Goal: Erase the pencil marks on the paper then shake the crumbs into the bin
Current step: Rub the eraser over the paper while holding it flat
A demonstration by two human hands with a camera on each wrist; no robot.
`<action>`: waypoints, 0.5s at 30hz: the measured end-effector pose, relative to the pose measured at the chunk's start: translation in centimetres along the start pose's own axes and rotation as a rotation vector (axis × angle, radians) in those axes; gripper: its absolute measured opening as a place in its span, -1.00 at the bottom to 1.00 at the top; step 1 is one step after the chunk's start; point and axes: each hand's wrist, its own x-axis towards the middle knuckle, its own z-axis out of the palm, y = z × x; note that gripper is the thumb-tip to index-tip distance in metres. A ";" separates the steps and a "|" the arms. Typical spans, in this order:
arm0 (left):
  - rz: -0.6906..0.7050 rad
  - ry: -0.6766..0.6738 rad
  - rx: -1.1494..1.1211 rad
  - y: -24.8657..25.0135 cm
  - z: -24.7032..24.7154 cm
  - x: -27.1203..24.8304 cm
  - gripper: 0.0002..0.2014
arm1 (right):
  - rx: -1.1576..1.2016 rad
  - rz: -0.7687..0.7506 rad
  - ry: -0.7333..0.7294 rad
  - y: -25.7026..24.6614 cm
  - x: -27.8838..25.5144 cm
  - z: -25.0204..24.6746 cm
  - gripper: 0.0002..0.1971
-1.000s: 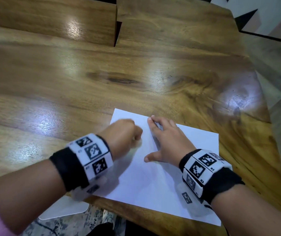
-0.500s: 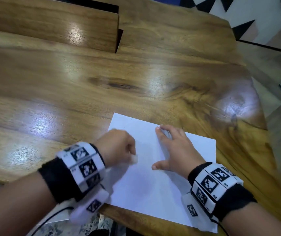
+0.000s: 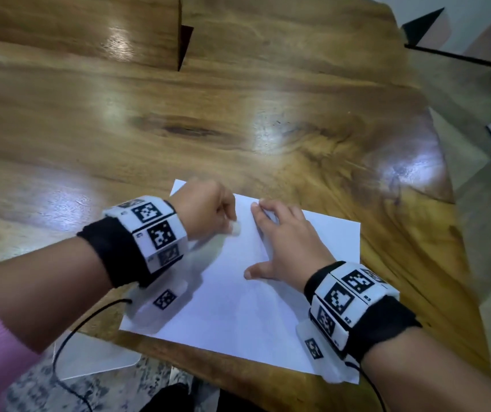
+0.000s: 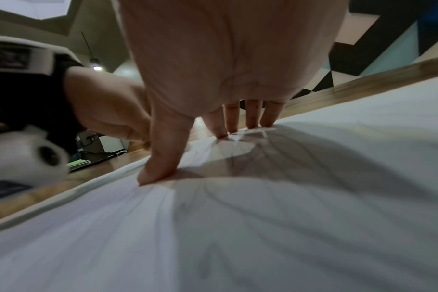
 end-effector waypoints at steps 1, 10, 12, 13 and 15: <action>-0.019 0.079 0.009 0.2 -0.5 0.8 -0.87 | 0.001 0.000 -0.001 0.0 0.0 0.0 0.13; 0.141 -0.166 0.097 0.8 0.9 -1.5 -0.86 | -0.015 0.012 -0.023 -0.1 0.1 -0.1 0.13; 0.076 -0.019 0.084 1.0 0.1 0.0 -0.85 | -0.018 0.018 -0.027 -0.2 0.1 -0.2 0.13; 0.057 0.056 0.103 1.2 -0.2 0.6 -0.85 | -0.020 0.020 -0.030 -0.2 0.0 -0.3 0.14; 0.076 0.090 0.116 1.1 -0.1 0.6 -0.87 | -0.030 0.021 -0.035 -0.3 0.0 -0.4 0.15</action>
